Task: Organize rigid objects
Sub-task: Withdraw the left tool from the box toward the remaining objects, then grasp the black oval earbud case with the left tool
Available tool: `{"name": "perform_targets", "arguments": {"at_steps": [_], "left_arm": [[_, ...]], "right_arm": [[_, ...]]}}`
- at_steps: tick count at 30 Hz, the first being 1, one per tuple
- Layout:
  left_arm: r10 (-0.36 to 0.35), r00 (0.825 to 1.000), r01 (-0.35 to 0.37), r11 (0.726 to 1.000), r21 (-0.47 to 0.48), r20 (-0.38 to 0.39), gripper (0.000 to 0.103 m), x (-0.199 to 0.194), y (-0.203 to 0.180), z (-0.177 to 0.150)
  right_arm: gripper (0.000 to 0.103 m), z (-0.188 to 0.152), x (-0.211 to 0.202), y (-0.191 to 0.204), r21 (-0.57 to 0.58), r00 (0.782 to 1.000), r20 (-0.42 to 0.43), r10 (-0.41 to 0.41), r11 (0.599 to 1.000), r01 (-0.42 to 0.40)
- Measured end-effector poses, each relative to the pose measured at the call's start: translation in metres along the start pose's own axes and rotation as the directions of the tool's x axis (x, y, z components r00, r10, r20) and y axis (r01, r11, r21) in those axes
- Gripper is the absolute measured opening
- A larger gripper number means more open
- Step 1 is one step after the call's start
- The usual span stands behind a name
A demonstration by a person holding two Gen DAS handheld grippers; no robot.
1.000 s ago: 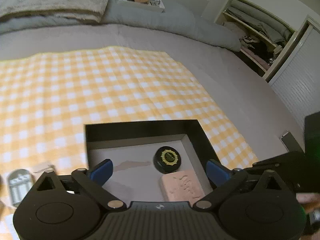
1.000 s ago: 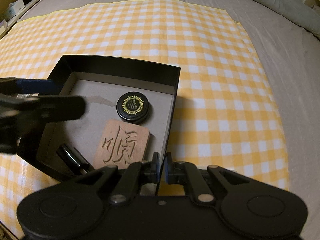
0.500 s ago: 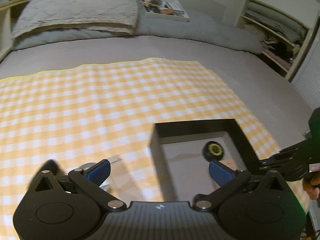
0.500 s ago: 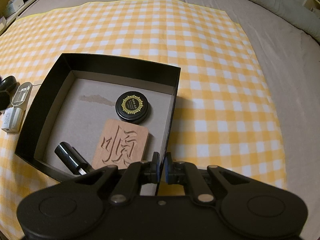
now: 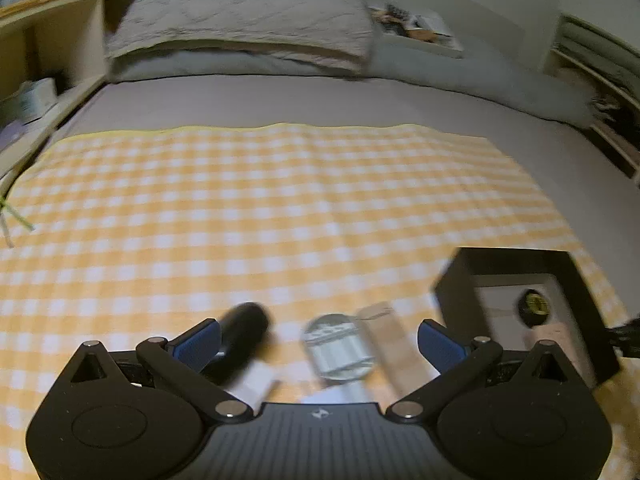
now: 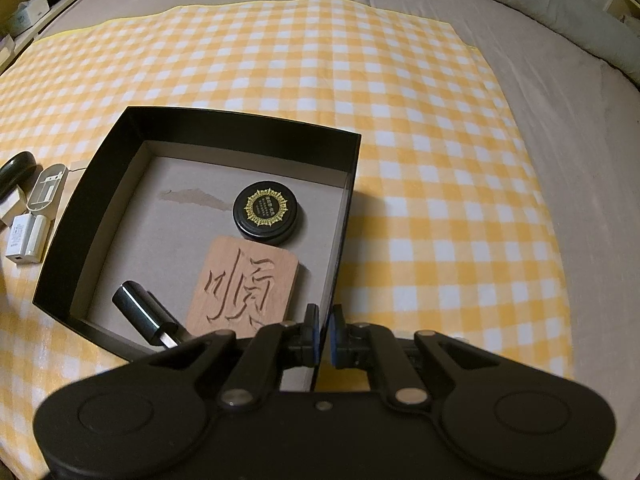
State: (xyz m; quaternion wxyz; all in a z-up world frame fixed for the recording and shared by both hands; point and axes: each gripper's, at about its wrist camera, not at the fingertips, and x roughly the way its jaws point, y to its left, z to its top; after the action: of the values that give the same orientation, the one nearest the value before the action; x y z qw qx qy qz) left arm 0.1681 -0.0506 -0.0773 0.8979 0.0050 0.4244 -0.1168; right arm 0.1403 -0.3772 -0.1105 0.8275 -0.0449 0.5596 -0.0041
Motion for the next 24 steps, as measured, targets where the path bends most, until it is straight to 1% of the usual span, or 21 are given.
{"name": "perform_targets", "arguments": {"at_steps": [5,7,9,12,14,17,20,22,24], "left_arm": [[0.064,0.998,-0.064,0.998,0.001,-0.016,0.103,0.008,0.027,-0.002],[0.086,0.996,-0.086,0.996,0.025,-0.02,0.103,0.011,0.035,-0.003],[0.125,0.992,-0.122,0.99,0.064,-0.034,0.102,0.016,0.039,-0.004],[0.165,0.984,-0.156,0.979,0.131,-0.06,0.094,0.024,0.046,-0.004],[0.171,0.982,-0.156,0.975,0.161,-0.082,0.087,0.03,0.049,-0.005],[0.173,0.978,-0.153,0.974,0.168,-0.113,0.078,0.037,0.054,-0.006],[0.15,0.98,-0.127,0.978,0.165,-0.133,0.077,0.044,0.057,-0.005],[0.12,0.982,-0.095,0.981,0.166,-0.148,0.077,0.048,0.056,-0.004],[0.113,0.98,-0.088,0.985,0.15,-0.165,0.072,0.054,0.054,-0.002]], "right_arm": [[0.006,-0.001,-0.002,0.001,-0.021,1.0,0.002,-0.013,1.0,0.013],[0.006,-0.002,-0.002,0.003,-0.017,1.0,0.002,-0.01,1.0,0.01],[0.006,-0.001,-0.003,0.003,-0.018,1.0,0.001,-0.012,1.0,0.012],[0.006,-0.001,-0.002,0.002,-0.018,1.0,0.001,-0.013,1.0,0.013],[0.006,-0.001,-0.003,0.002,-0.019,1.0,0.001,-0.011,1.0,0.011],[0.006,-0.001,-0.002,0.002,-0.017,1.0,0.001,-0.01,1.0,0.01],[0.006,-0.002,-0.003,0.003,-0.02,1.0,0.001,-0.011,1.0,0.011],[0.006,-0.002,-0.003,0.002,-0.019,1.0,0.001,-0.01,1.0,0.01],[0.006,-0.002,-0.003,0.002,-0.016,1.0,0.001,-0.006,1.0,0.006]]}}
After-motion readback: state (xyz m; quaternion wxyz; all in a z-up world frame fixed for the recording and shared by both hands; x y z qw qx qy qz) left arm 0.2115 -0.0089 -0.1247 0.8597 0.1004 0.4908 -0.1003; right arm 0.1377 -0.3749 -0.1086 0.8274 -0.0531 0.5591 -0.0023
